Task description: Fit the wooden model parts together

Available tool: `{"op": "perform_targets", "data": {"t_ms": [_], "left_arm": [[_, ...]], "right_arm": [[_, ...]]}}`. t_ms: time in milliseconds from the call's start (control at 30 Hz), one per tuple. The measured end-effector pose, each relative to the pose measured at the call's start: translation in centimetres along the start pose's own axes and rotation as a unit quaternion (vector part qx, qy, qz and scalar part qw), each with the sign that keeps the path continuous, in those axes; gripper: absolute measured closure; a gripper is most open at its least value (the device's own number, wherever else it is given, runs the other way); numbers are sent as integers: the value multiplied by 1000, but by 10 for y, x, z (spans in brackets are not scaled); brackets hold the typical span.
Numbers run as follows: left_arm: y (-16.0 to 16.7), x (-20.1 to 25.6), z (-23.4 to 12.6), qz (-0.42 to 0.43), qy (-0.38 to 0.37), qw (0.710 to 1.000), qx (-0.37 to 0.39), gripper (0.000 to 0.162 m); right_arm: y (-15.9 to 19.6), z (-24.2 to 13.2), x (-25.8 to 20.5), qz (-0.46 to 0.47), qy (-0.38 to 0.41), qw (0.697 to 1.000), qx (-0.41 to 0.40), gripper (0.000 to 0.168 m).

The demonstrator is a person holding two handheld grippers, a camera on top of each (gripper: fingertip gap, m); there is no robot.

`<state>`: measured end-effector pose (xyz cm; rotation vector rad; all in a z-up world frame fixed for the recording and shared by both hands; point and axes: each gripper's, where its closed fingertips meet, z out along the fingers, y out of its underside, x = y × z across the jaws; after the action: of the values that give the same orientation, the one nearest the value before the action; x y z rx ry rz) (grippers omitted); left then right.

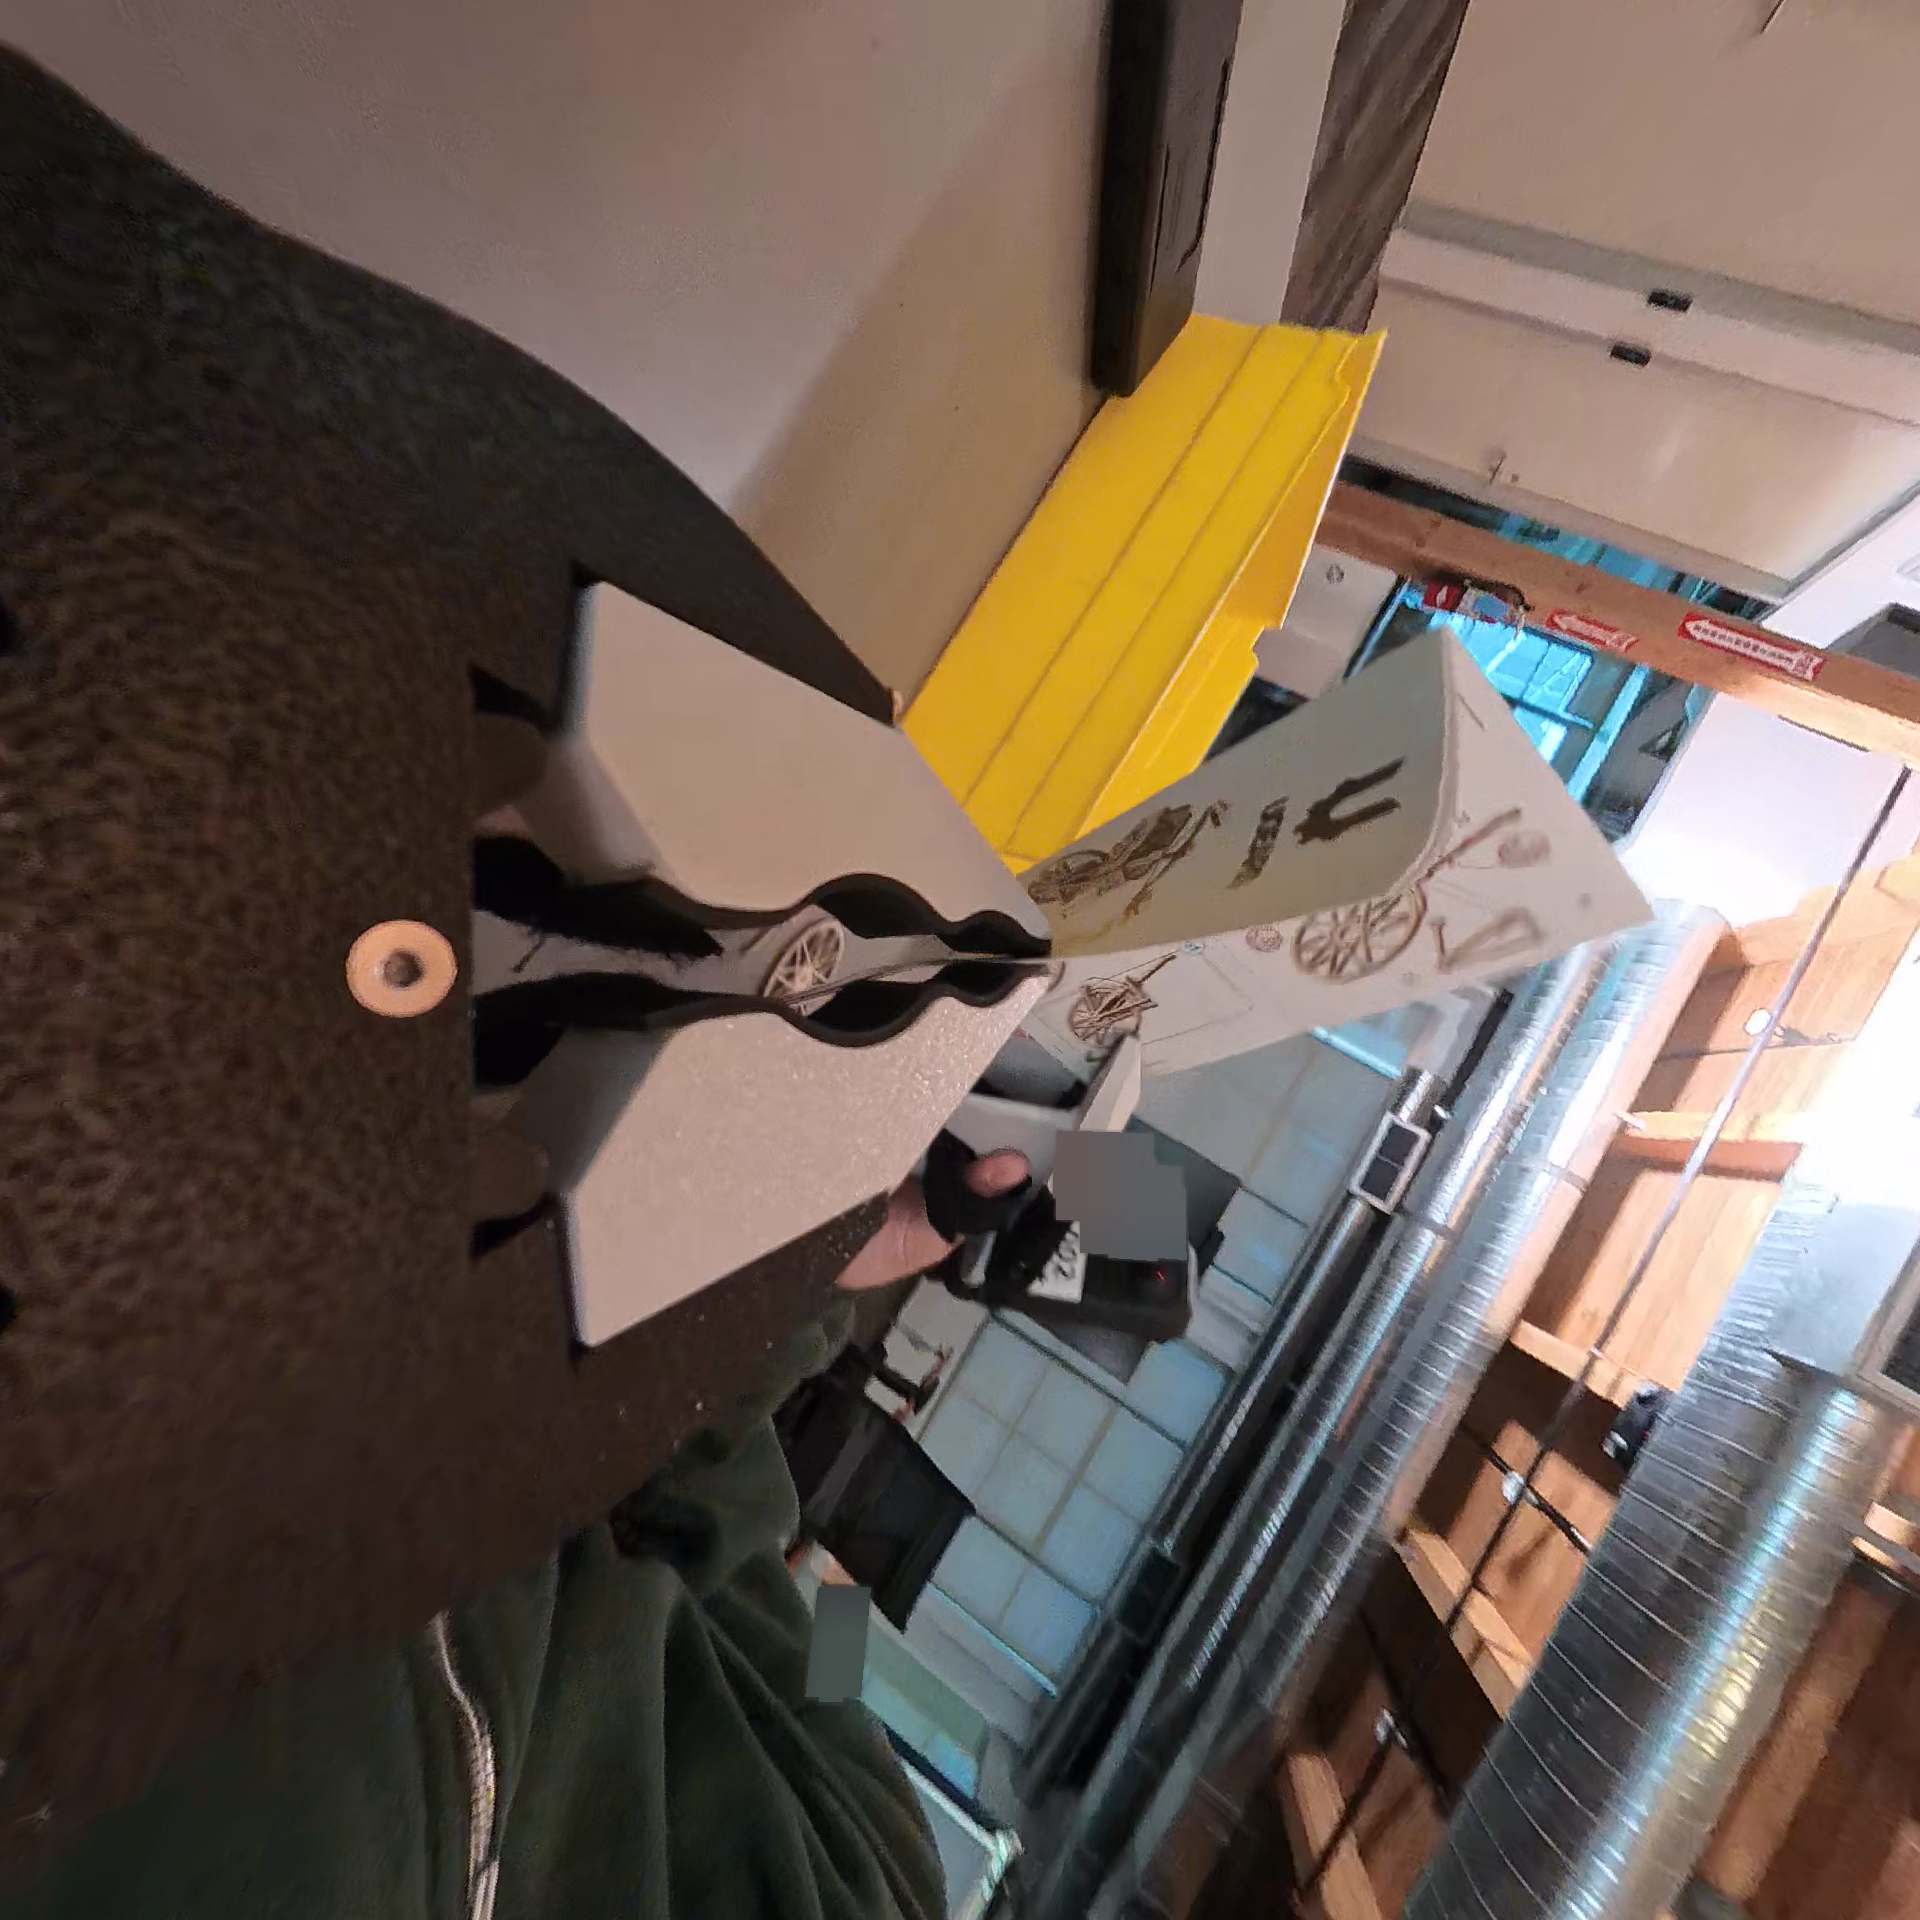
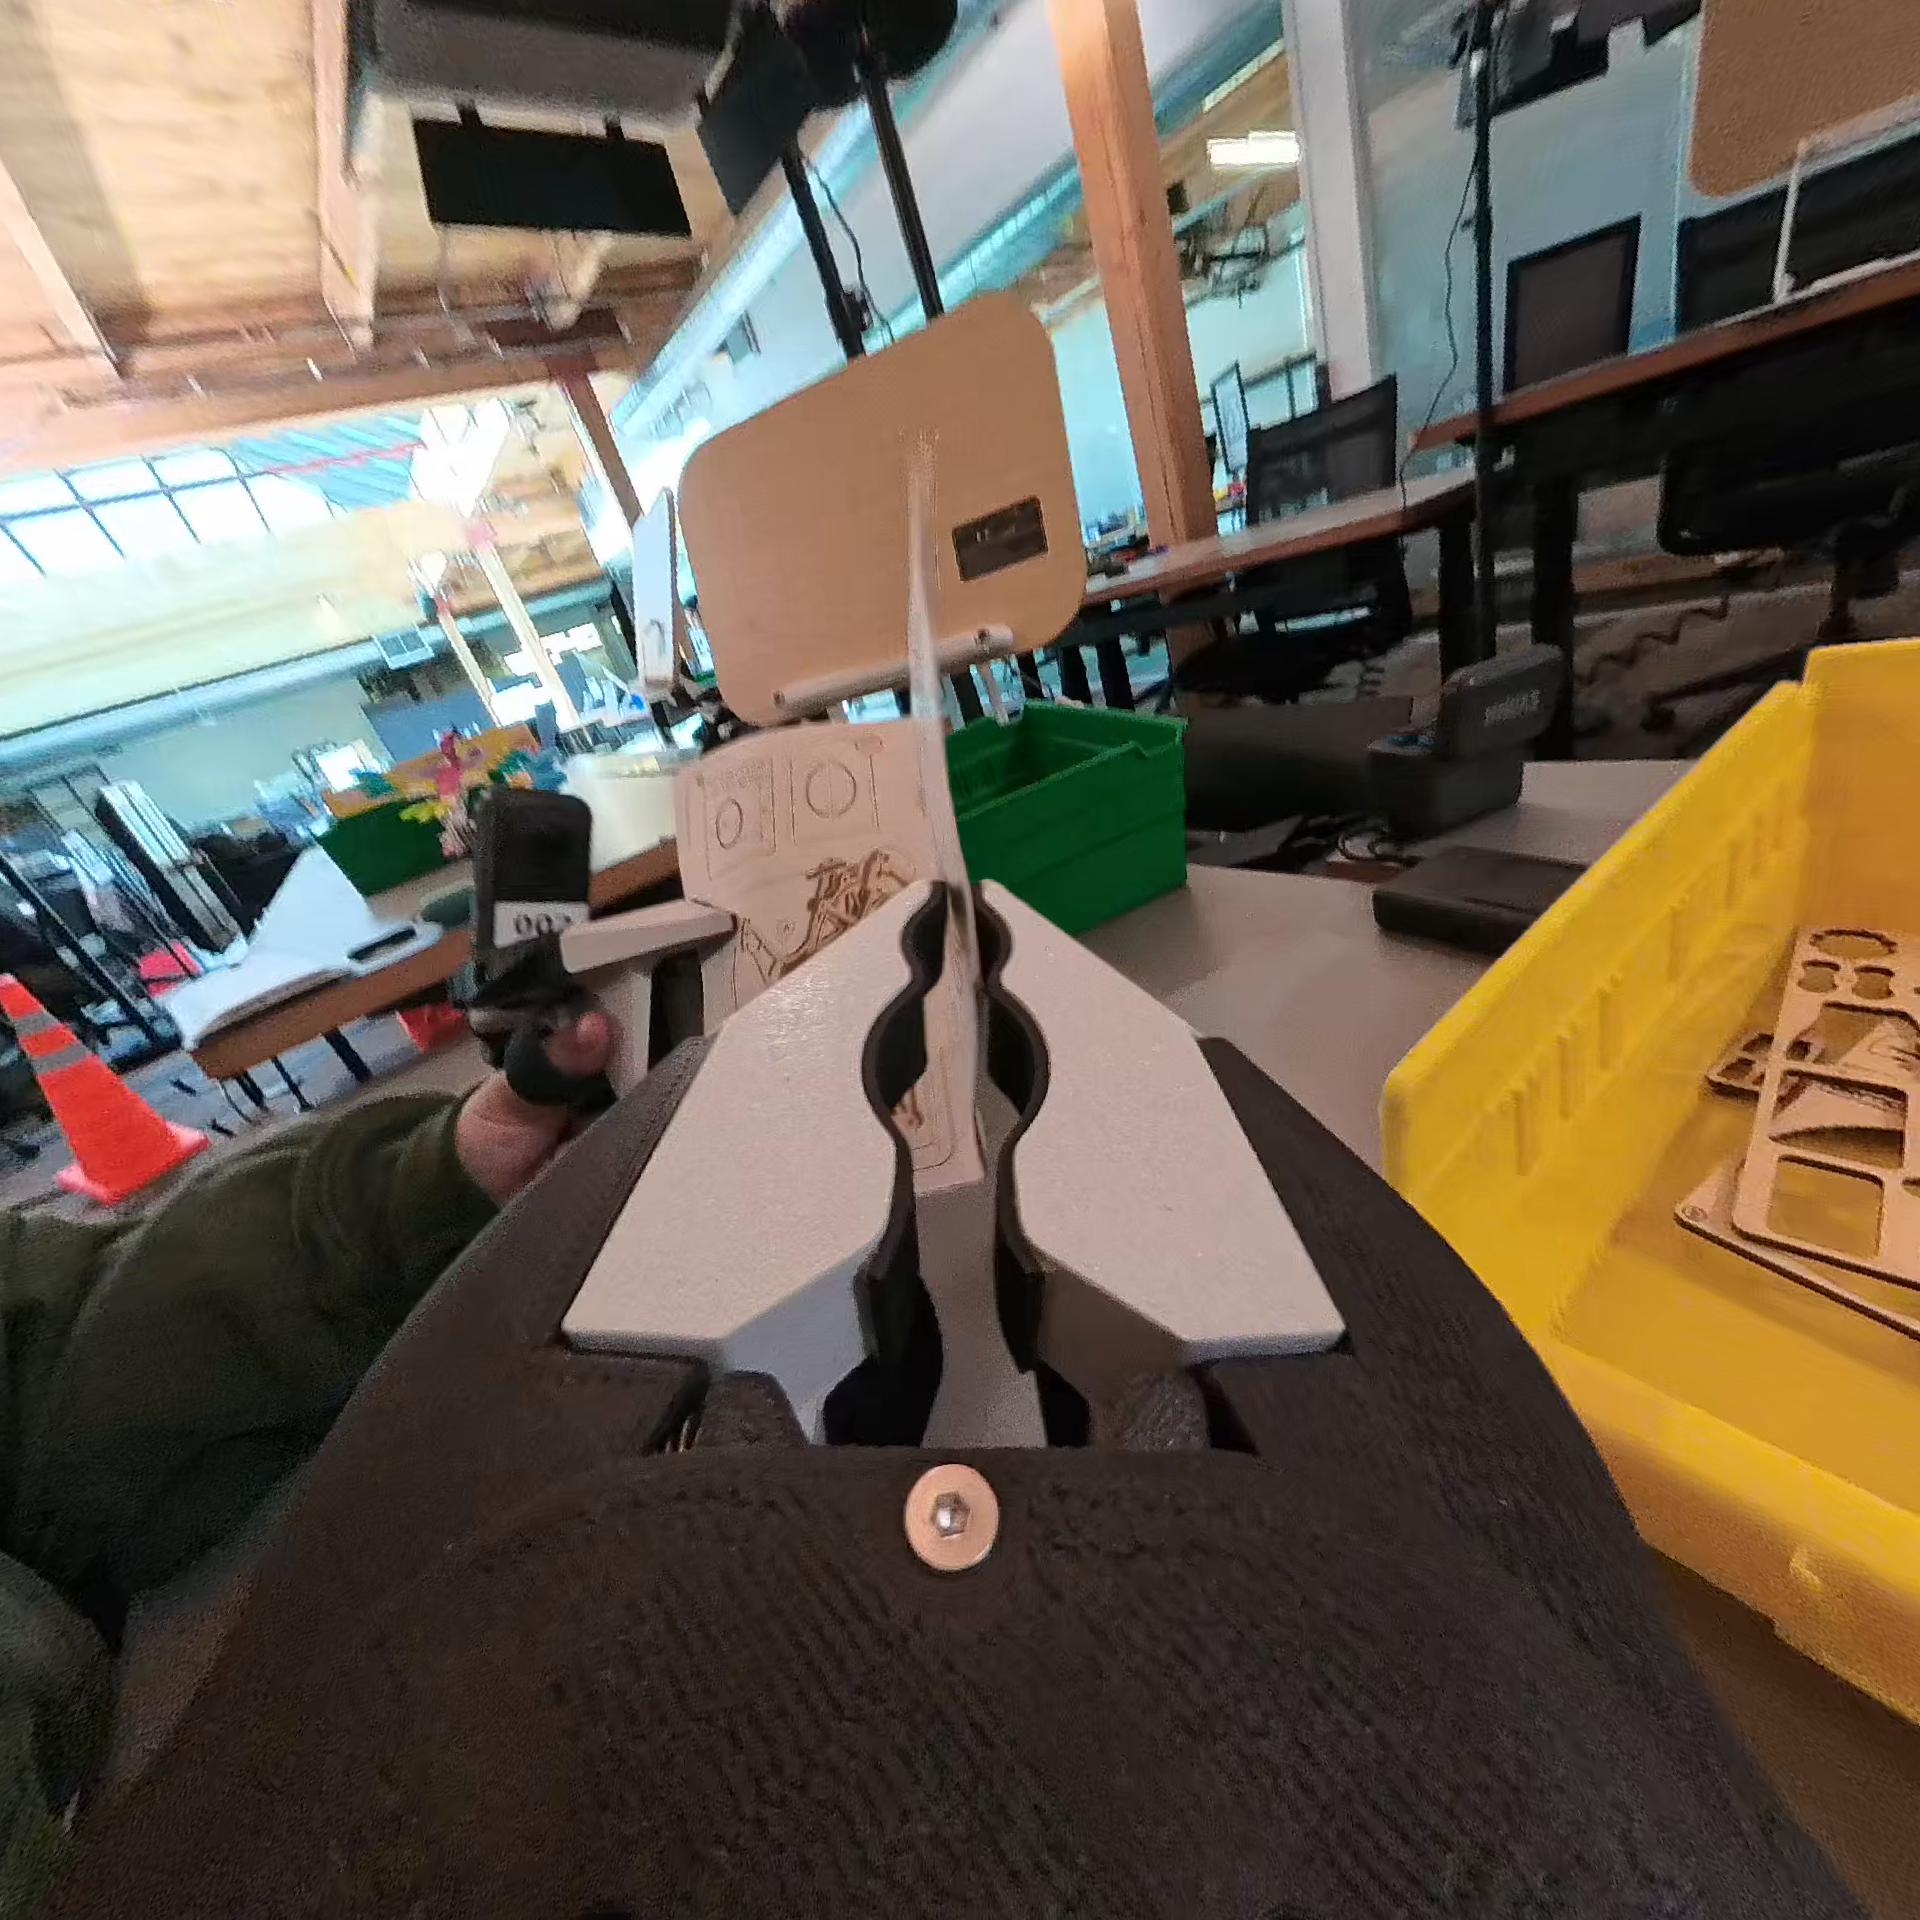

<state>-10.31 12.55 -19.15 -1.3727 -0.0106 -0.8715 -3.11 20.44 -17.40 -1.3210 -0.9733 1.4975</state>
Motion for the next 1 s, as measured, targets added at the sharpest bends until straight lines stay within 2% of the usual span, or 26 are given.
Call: {"op": "perform_targets", "data": {"t_ms": [33, 167, 300, 367, 433, 467, 567, 700, 1000], "left_arm": [[1, -2, 0, 12, -12, 1000, -7, 162], [11, -10, 1, 60, -53, 996, -48, 162], [18, -4, 4, 99, -49, 991, -72, 162], [20, 1, 6, 107, -38, 991, -77, 162], [20, 8, 7, 108, -15, 991, -74, 162], [20, 12, 7, 106, -1, 992, -70, 162], [14, 25, 7, 90, 43, 994, -49, 162], [7, 31, 4, 80, 62, 994, -29, 158], [6, 42, 3, 90, 94, 991, -22, 146]], "right_arm": [[5, 2, -1, -7, 0, 1000, -15, 158], [31, 12, -6, -57, 5, 994, -91, 146], [47, 15, -3, -99, 27, 986, -135, 134], [46, 15, -3, -109, 28, 985, -133, 142], [44, 14, -7, -96, 13, 987, -130, 164], [44, 14, -9, -82, 3, 989, -126, 168], [39, 13, -13, -3, -37, 994, -107, 168], [35, 11, -13, 91, -76, 989, -86, 168], [26, 8, -8, 94, -63, 992, -61, 168]]}}
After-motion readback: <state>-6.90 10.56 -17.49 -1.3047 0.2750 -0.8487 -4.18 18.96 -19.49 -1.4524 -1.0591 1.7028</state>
